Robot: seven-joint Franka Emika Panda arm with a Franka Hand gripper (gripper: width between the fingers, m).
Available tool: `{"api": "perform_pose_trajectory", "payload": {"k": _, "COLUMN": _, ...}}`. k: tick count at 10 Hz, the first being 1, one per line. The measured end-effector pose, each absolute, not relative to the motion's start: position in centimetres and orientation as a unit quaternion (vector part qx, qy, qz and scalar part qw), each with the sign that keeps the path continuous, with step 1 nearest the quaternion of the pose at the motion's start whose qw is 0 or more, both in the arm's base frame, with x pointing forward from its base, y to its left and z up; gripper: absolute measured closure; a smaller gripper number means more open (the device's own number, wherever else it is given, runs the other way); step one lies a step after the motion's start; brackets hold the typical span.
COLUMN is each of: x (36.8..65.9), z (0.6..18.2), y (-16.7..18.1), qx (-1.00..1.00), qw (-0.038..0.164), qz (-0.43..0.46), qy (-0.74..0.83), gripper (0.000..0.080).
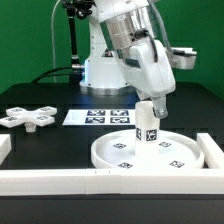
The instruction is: Assemble round table
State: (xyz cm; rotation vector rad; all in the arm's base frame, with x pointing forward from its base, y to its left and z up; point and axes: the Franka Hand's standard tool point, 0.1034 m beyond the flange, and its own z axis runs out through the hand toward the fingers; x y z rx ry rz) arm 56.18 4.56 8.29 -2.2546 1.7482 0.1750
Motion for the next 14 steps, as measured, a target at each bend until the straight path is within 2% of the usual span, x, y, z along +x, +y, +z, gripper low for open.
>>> {"api": "perform_pose_trajectory", "payload": {"k": 1, "x": 55.8, "z": 8.2, "y": 4.3, "qx": -0.840, "qw": 0.125, "qz": 0.057, "qy": 0.525, "gripper": 0.0151}}
{"api": "perform_pose_trajectory", "payload": {"k": 4, "x": 55.9, "z": 8.4, "y": 4.1, "qx": -0.936, "qw": 0.102, "qz": 0.037, "qy": 0.336, "gripper": 0.0151}}
{"api": "perform_pose_trajectory", "payload": {"k": 9, "x": 56.0, "z": 8.4, "y": 4.0, "qx": -0.981, "qw": 0.105, "qz": 0.019, "qy": 0.163, "gripper": 0.0151}}
{"api": "perform_pose_trajectory", "payload": {"k": 14, "x": 56.8, "z": 8.7, "y": 4.0, "qx": -0.990, "qw": 0.065, "qz": -0.025, "qy": -0.124, "gripper": 0.0151}}
